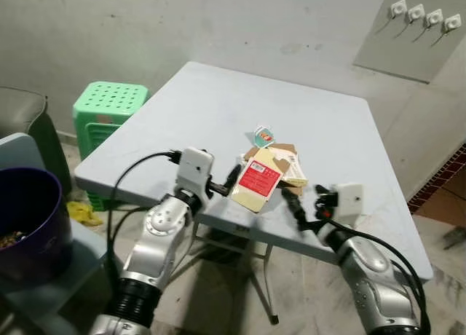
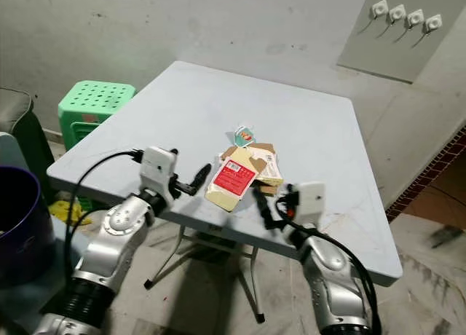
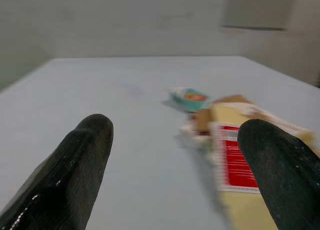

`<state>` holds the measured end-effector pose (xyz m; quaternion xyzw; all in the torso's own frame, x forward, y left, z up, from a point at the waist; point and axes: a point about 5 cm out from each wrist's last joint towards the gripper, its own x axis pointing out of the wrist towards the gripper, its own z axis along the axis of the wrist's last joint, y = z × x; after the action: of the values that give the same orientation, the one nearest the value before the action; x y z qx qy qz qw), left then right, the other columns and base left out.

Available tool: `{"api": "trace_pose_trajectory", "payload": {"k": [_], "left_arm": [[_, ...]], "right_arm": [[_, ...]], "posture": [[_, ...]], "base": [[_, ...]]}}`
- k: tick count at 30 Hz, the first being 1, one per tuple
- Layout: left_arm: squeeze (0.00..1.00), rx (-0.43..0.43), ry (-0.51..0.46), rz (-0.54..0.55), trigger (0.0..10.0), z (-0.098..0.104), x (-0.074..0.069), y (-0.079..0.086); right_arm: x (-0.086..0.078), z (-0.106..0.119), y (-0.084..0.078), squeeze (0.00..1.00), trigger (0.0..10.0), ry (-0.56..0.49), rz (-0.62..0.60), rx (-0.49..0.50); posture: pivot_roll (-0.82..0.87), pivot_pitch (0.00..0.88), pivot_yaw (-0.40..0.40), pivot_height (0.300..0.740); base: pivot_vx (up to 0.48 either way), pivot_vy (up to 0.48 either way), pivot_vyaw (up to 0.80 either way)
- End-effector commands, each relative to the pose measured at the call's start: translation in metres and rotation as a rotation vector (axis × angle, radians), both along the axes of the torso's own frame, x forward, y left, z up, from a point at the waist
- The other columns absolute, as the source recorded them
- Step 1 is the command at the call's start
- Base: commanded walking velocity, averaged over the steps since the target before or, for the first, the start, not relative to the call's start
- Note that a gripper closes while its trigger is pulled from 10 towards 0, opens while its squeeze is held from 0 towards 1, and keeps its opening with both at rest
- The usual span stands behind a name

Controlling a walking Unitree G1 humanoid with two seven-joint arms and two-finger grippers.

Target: Picking trash to rubbish bin

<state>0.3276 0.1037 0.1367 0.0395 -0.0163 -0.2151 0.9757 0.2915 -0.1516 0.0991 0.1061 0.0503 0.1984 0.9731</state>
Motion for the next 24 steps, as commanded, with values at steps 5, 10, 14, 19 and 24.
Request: {"api": "trace_pose_trajectory", "payload": {"k": [5,10,14,19,24], "left_arm": [[0.0,-0.006,-0.025,-0.044,10.0,0.006,-0.004,-0.007],[0.0,0.014,-0.027,-0.059,10.0,0.003,-0.007,-0.008],[0.0,0.022,-0.03,-0.1,10.0,0.002,-0.011,-0.012],[0.0,0.011,-0.014,-0.154,10.0,-0.002,-0.018,-0.02],[0.0,0.016,-0.003,-0.195,10.0,-0.005,-0.024,-0.026]], "right_arm": [[0.0,0.006,-0.001,0.0,10.0,0.02,0.049,0.019],[0.003,0.006,0.001,0.0,10.0,0.062,0.058,0.059],[0.002,0.0,0.004,0.0,10.0,0.091,0.071,0.078],[0.002,-0.007,0.005,0.0,10.0,0.123,0.074,0.088],[0.004,-0.011,0.006,0.0,10.0,0.147,0.065,0.118]], "posture": [[-0.02,0.0,-0.109,0.74],[-0.02,0.0,-0.114,0.74],[-0.02,0.0,-0.117,0.74],[-0.02,0.0,-0.116,0.74],[-0.02,0.0,-0.115,0.74]], "base": [[0.0,0.0,0.0],[0.0,0.0,0.0],[0.0,0.0,0.0],[0.0,0.0,0.0],[0.0,0.0,0.0]]}}
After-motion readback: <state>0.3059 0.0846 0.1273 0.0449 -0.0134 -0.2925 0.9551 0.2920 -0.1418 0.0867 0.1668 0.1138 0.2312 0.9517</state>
